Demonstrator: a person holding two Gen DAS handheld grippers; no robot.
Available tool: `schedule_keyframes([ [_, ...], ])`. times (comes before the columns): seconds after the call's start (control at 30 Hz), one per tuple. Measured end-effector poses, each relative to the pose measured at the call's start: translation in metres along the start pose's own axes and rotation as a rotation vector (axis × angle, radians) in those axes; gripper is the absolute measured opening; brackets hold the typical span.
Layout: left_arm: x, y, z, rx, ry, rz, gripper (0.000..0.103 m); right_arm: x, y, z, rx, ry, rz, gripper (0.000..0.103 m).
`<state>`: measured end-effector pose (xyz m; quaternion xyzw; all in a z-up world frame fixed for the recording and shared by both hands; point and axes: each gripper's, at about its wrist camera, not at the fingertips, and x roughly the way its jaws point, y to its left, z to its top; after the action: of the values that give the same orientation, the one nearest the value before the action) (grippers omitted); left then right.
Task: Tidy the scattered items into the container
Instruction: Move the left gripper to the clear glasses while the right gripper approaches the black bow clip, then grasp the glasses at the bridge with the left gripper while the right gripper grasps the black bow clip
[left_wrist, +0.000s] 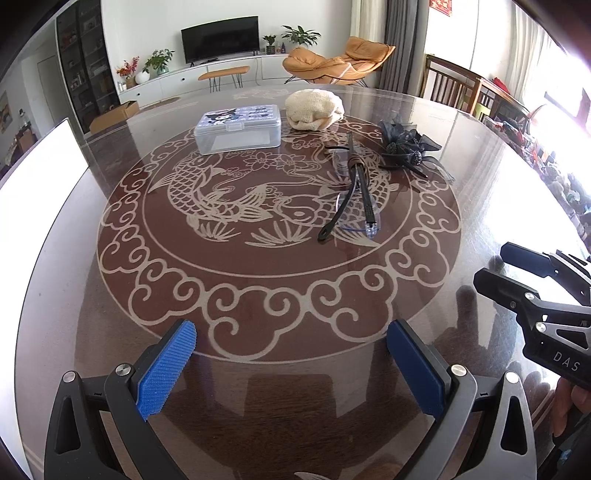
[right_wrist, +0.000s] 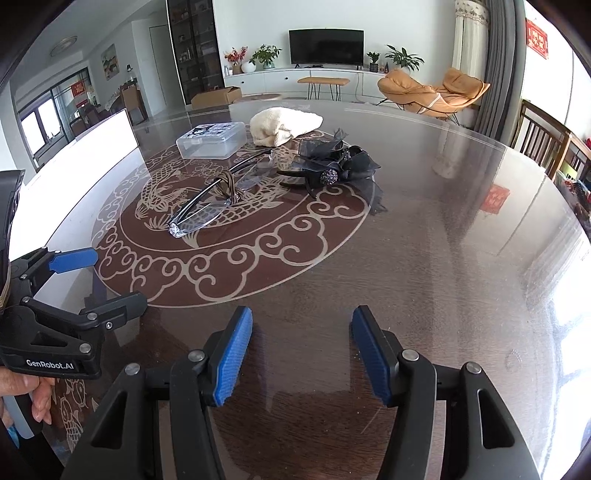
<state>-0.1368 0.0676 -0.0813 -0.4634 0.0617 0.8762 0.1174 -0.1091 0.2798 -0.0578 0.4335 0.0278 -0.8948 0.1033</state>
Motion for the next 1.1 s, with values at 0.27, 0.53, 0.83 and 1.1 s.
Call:
schedule_keyframes([
  [0.27, 0.014, -0.01, 0.024, 0.066, 0.043, -0.043, 0.103, 0.001, 0.0, 0.0, -0.003, 0.001, -0.003, 0.059],
  [0.53, 0.041, -0.019, 0.069, 0.094, 0.124, -0.058, 0.103, 0.004, 0.003, 0.003, -0.013, 0.005, -0.024, 0.059],
  [0.83, 0.061, -0.017, 0.103, 0.076, 0.172, -0.044, 0.103, 0.006, 0.003, 0.005, -0.013, 0.006, -0.028, 0.059],
  [1.1, 0.062, -0.02, 0.108, 0.082, 0.16, -0.048, 0.103, 0.007, 0.002, 0.006, -0.012, 0.006, -0.029, 0.059],
])
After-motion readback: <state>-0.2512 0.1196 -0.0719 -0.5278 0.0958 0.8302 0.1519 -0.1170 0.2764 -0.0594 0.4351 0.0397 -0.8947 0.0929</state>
